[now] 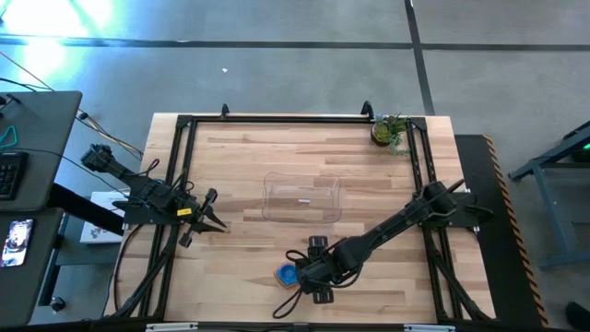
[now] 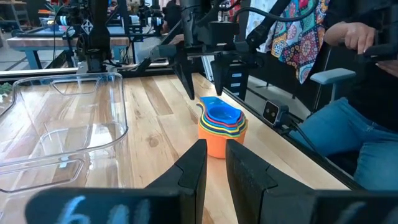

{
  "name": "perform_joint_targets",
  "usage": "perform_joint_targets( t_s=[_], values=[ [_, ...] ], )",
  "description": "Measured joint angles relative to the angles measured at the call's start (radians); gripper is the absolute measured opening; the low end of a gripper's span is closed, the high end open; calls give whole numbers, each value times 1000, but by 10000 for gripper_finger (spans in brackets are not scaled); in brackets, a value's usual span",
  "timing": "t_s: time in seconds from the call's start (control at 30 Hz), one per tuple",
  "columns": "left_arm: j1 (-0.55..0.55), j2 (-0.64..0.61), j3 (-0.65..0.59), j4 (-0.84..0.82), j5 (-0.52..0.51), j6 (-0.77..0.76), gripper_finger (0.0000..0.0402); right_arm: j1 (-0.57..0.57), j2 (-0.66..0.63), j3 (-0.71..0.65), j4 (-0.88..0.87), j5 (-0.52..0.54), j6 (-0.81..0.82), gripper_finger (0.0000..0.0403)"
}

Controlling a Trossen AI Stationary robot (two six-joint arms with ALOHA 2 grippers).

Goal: Nest measuring cups in basket
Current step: Put the stacked measuring cups on top of the transparent bin

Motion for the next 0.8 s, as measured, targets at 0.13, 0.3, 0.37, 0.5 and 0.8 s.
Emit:
perform_joint_targets(
  t_s=[0.13, 0.3, 0.37, 0.5, 0.8],
  values=[
    [0, 0, 0, 0, 0, 0, 51, 0, -1, 0, 15, -4, 3, 278],
    [0, 0, 0, 0, 0, 0, 51, 1, 25, -9, 39, -18, 2, 292],
    [0, 0, 0, 0, 0, 0, 51, 1, 43, -10, 40, -30, 1, 293],
    [0, 0, 0, 0, 0, 0, 51, 2, 57, -11, 50, -31, 3, 294],
    [0, 0, 0, 0, 0, 0, 51, 2, 94, -11, 76, -30, 25, 293]
  ],
)
